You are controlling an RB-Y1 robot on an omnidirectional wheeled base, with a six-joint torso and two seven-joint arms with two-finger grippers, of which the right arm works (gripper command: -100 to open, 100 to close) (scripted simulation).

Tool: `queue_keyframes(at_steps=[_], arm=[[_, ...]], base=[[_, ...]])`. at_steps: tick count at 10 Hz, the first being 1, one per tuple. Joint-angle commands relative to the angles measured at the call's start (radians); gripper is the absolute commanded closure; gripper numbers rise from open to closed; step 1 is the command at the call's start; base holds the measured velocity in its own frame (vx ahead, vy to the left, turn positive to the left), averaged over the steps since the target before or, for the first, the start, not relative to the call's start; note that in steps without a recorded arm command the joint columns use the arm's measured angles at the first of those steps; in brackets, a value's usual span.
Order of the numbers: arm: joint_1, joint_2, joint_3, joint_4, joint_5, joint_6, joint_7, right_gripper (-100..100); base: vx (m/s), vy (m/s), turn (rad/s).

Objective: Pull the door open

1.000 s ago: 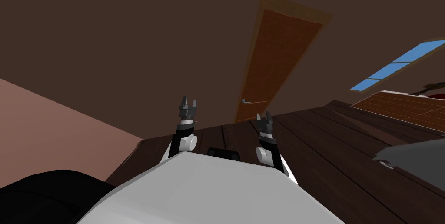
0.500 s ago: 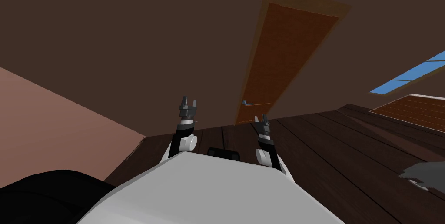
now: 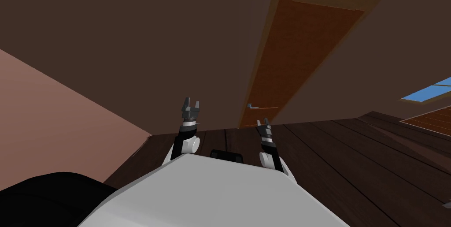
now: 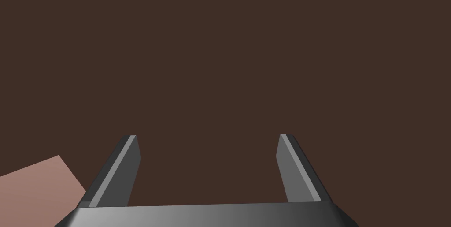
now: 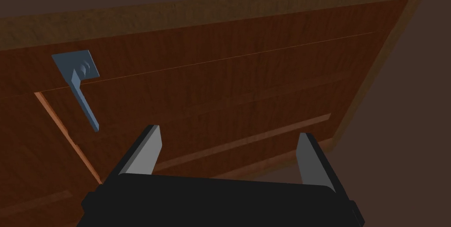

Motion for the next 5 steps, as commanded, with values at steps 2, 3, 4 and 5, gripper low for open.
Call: queue_keyframes(at_steps=[2, 3, 4, 5], arm=[[-0.020, -0.014, 0.001, 0.069, -0.001, -0.012, -0.009, -100], [-0.020, -0.014, 0.001, 0.070, -0.001, -0.012, -0.009, -100], [-0.029, -0.021, 0.003, 0.106, -0.001, -0.020, -0.013, -100], [-0.038, -0.028, 0.004, 0.136, -0.001, -0.028, -0.017, -100]], base=[[0.062, -0.045, 0.044], [0.036, -0.032, 0.045], [0.034, -0.041, 0.073], [0.068, -0.061, 0.124]])
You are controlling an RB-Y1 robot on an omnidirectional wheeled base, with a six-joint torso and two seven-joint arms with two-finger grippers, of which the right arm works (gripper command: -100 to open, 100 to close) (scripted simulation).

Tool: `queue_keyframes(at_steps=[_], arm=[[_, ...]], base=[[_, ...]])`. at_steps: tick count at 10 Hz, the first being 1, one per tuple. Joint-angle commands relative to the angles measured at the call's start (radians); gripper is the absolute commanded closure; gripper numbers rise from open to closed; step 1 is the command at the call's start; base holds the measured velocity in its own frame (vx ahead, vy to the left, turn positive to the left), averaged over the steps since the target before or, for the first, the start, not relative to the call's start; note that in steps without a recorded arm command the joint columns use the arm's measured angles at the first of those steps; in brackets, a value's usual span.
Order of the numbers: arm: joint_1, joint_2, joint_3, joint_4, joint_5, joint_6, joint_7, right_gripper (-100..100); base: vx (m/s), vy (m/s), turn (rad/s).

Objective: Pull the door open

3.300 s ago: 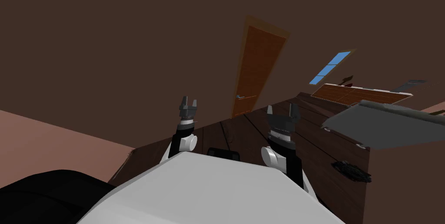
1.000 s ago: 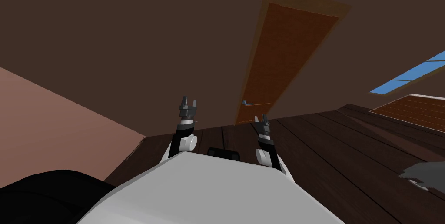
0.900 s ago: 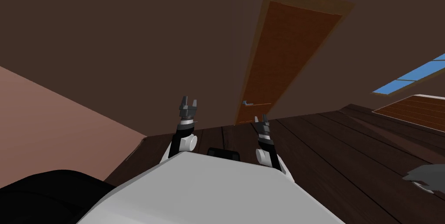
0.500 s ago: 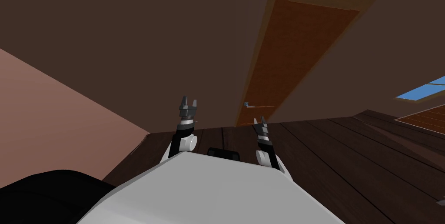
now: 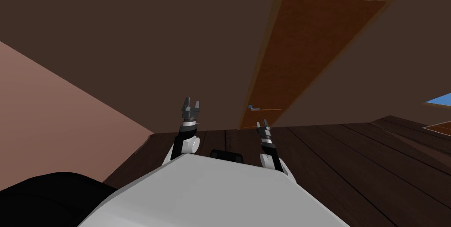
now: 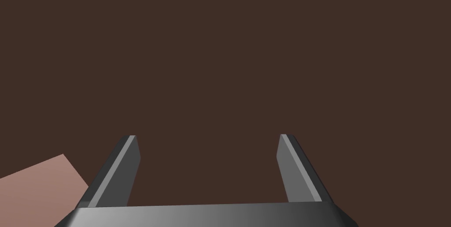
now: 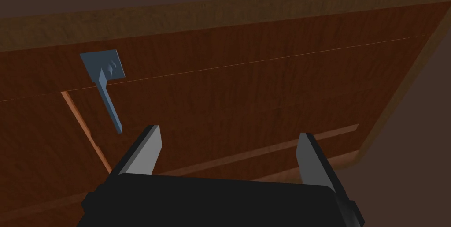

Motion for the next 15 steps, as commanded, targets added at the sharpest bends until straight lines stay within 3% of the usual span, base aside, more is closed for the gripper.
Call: queue_keyframes(at_steps=[1, 5, 7, 15], arm=[[-0.011, -0.004, 0.001, 0.037, 0.000, -0.011, -0.003, -100], [-0.047, -0.032, 0.008, 0.179, 0.000, -0.042, -0.020, -100], [-0.056, -0.039, 0.009, 0.213, 0.000, -0.050, -0.024, -100], [-0.118, -0.088, 0.020, 0.458, 0.000, -0.104, -0.054, -100]], base=[[0.049, -0.056, 0.048], [0.060, -0.073, 0.117], [0.068, -0.076, 0.064], [0.063, -0.077, 0.101]])
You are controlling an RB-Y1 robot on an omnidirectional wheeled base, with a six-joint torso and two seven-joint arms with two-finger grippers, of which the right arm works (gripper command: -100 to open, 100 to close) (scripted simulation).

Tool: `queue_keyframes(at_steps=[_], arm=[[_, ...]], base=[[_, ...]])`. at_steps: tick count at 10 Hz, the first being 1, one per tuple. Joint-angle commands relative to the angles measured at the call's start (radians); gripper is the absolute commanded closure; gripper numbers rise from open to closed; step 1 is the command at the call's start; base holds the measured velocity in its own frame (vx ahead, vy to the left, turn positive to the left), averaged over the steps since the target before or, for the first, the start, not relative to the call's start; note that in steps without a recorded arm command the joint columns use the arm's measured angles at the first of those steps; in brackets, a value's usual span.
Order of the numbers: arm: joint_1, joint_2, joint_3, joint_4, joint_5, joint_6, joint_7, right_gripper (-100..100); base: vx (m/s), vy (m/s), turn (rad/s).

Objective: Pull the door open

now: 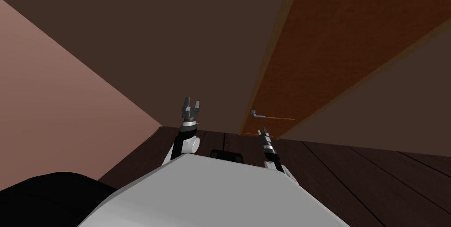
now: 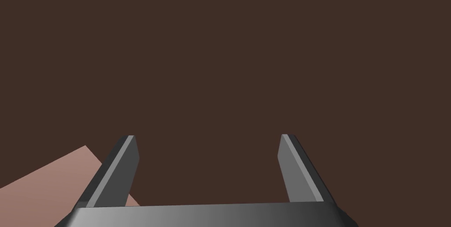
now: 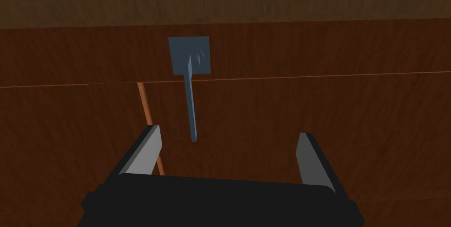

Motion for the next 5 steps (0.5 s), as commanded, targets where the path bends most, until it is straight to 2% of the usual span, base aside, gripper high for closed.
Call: queue_keyframes(at_steps=[1, 5], arm=[[-0.008, -0.008, 0.002, 0.035, 0.000, -0.005, -0.005, -100], [-0.031, -0.026, 0.006, 0.125, 0.000, -0.025, -0.016, -100]], base=[[0.058, -0.078, 0.083], [0.065, -0.077, 0.076]])
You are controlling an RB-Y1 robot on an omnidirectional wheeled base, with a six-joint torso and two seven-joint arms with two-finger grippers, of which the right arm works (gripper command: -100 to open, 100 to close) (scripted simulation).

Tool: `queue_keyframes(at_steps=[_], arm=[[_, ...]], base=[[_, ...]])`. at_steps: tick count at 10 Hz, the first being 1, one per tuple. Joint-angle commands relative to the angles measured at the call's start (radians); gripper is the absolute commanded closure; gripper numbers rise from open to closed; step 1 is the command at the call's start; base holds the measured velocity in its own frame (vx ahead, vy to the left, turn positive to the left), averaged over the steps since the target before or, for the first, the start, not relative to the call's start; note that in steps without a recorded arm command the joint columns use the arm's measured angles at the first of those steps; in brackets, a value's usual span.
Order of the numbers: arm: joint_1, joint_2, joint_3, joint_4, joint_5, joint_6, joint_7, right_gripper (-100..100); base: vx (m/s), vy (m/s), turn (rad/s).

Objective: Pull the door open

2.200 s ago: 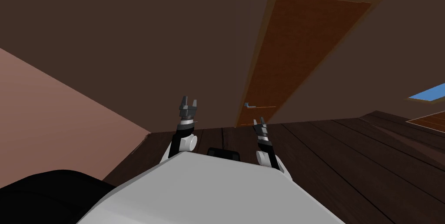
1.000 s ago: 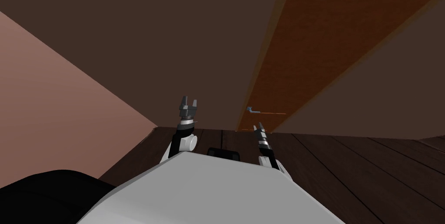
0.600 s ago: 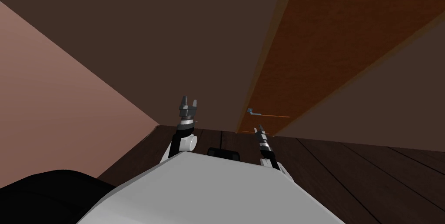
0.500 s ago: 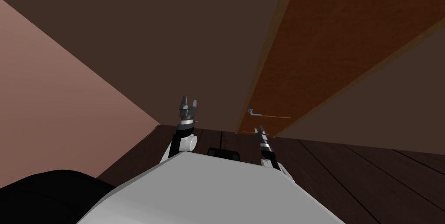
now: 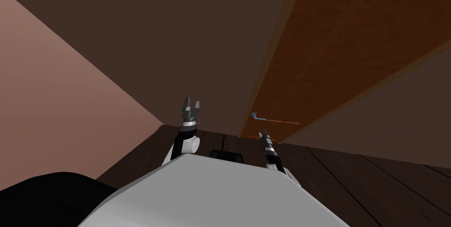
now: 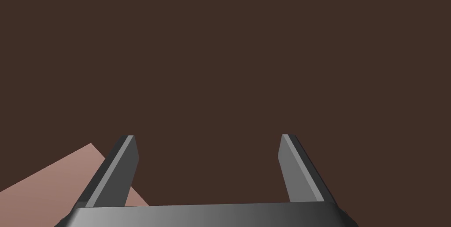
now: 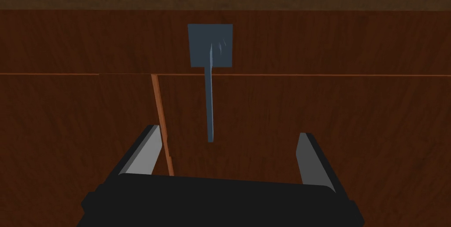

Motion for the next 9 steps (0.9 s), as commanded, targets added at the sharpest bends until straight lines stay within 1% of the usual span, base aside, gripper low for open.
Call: queue_keyframes(at_steps=[1, 2, 3, 5, 6, 7, 8, 9], arm=[[-0.011, -0.007, 0.002, 0.037, 0.000, -0.010, -0.004, -100], [-0.015, -0.010, 0.002, 0.053, 0.000, -0.013, -0.006, -100], [-0.022, -0.015, 0.004, 0.082, 0.000, -0.020, -0.010, -100], [-0.029, -0.021, 0.005, 0.110, 0.000, -0.026, -0.013, -100], [-0.031, -0.019, 0.005, 0.107, 0.000, -0.026, -0.012, -100], [-0.054, -0.015, -0.011, 0.141, -0.005, -0.031, -0.005, -100], [-0.068, -0.013, -0.021, 0.161, -0.008, -0.033, -0.001, -100], [-0.068, -0.013, -0.021, 0.161, -0.008, -0.033, -0.001, -100]], base=[[0.048, -0.066, 0.061], [0.049, -0.064, 0.070], [0.065, -0.074, 0.081], [0.054, -0.061, 0.052], [0.019, -0.032, 0.009], [0.031, -0.027, 0.099], [0.044, -0.036, 0.170], [0.034, -0.026, 0.081]])
